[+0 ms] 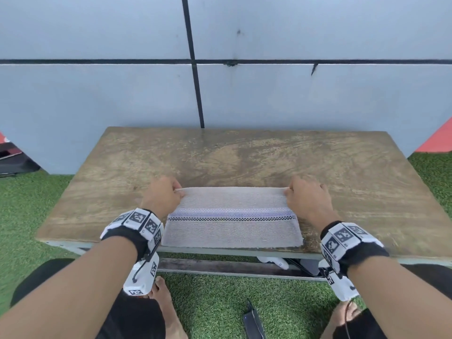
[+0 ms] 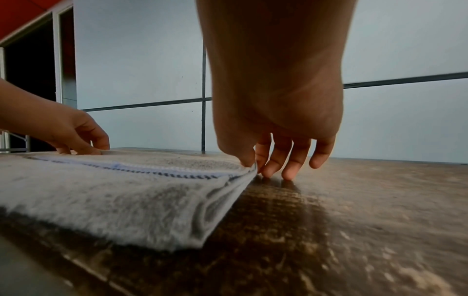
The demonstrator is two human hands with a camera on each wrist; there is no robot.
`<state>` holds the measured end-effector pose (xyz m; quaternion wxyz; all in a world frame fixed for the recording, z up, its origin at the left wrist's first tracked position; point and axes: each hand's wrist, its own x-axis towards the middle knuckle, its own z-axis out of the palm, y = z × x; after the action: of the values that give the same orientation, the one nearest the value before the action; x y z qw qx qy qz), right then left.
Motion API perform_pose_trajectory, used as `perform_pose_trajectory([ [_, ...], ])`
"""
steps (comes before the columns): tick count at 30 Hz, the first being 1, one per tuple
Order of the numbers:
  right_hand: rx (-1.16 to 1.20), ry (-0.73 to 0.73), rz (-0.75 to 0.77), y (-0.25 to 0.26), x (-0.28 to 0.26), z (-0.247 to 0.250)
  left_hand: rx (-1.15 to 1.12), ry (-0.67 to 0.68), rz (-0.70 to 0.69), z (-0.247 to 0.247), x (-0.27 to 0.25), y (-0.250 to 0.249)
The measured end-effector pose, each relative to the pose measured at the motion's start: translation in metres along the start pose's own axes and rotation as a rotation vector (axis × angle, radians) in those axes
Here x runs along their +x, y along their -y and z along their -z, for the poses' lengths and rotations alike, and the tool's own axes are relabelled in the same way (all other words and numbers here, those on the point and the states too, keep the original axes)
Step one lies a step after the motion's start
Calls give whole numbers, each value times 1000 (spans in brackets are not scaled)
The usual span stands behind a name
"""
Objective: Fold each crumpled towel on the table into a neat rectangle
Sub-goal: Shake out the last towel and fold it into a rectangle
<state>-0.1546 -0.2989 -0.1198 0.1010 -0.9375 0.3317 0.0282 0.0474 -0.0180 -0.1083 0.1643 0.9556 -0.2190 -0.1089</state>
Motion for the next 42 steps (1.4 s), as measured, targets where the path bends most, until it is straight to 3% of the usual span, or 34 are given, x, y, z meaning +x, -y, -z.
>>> perform_pose_trajectory([
  [11, 24, -53, -40, 5, -1, 4, -2, 43, 4, 3, 4, 3],
  [24, -42, 36, -21, 8, -8, 12, 85, 78, 14, 5, -5, -8],
  [27, 3, 72, -11, 8, -13, 24, 122, 105, -48, 20, -7, -13],
  [29, 54, 18, -13, 7, -13, 38, 90, 54, -99, 37, -9, -20],
  [34, 254, -321, 25, -3, -13, 79, -142, -179, -263, 76, -18, -32],
  [38, 336, -540, 135, -18, -30, 83, -152, -332, -520, 79, -34, -19],
  [40, 250, -515, 154, -22, -41, 73, -143, -319, -572, 68, -46, -9],
  [42, 137, -262, 68, -27, -47, 57, -112, -154, -524, 50, -55, 5],
])
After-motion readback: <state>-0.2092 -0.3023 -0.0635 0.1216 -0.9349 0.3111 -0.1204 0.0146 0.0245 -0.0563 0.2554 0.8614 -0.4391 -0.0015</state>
